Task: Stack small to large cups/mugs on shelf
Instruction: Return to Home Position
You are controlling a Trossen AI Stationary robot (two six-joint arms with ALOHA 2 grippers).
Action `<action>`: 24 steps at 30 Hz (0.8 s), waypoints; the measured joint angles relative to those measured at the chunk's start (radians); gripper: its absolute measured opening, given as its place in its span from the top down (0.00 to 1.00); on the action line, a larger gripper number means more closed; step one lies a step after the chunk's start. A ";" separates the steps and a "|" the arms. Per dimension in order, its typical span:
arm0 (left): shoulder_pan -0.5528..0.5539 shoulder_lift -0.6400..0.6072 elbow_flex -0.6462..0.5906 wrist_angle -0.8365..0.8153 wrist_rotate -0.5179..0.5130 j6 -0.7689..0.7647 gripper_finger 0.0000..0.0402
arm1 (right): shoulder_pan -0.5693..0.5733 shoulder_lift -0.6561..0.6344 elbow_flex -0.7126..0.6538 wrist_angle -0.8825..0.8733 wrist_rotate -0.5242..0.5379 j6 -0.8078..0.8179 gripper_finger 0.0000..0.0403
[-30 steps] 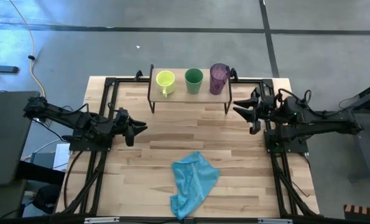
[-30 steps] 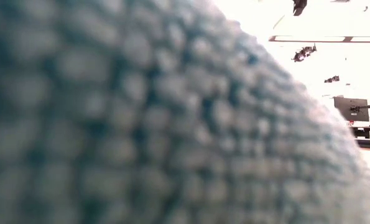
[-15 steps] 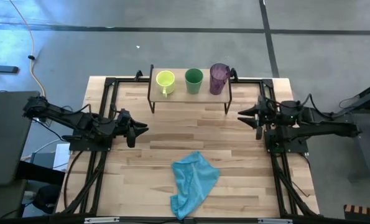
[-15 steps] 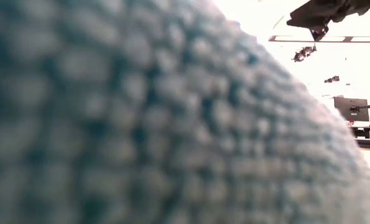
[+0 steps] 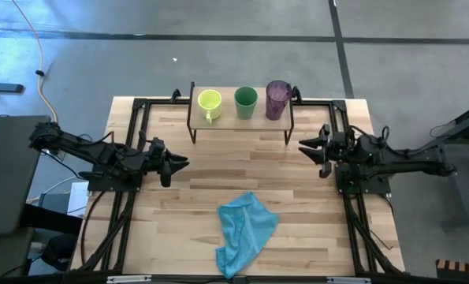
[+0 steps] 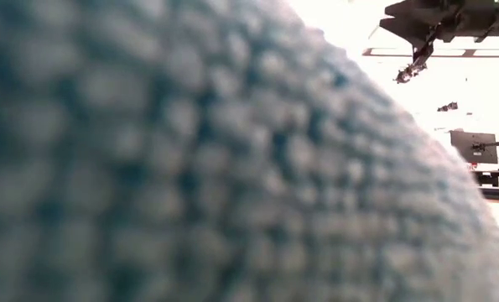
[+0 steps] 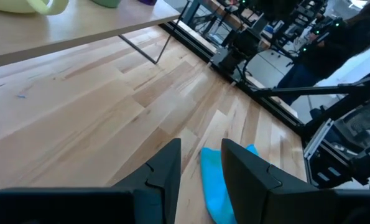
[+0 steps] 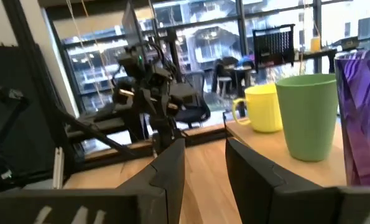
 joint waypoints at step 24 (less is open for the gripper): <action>0.000 0.000 0.000 0.000 0.000 -0.051 0.74 | 0.000 -0.045 -0.273 0.438 0.000 0.006 0.73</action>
